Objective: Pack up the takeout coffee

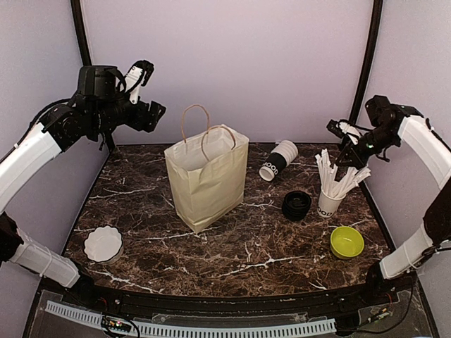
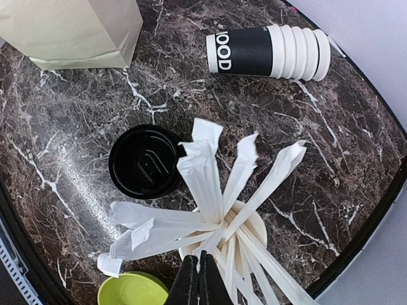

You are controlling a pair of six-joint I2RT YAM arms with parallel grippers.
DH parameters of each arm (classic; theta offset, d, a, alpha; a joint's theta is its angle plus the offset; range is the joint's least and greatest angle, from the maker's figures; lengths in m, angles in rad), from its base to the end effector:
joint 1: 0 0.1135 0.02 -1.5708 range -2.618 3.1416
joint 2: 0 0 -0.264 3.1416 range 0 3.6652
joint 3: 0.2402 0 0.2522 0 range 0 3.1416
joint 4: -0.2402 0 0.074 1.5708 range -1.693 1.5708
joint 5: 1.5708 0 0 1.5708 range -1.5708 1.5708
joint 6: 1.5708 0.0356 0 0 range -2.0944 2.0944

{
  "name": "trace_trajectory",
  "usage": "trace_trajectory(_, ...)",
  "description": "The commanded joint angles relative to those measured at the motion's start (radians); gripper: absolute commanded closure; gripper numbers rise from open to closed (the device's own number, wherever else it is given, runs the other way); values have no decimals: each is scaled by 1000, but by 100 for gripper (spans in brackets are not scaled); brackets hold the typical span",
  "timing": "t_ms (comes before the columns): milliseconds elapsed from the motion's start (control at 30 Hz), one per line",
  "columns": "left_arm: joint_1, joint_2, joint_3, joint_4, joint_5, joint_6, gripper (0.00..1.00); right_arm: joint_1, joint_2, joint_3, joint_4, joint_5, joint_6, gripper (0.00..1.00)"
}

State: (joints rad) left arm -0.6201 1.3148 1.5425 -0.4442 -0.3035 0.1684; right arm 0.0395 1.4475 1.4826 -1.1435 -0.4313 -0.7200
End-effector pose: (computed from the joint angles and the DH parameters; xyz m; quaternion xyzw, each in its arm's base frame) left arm 0.2371 -0.1562 0.4594 0.2085 0.7477 -0.0239 0.6300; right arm 0.2769 0.0258 0.3489 -0.3980 0.8649 0.1216 0.2805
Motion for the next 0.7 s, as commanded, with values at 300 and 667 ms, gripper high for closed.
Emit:
trace_trajectory(300, -1, 45, 60, -29, 21, 11, 11, -9, -50, 367, -155, -61, -23, 100)
trace_trajectory(667, -1, 123, 157, -29, 26, 18, 12, -28, -11, 747, -235, -243, -70, 100)
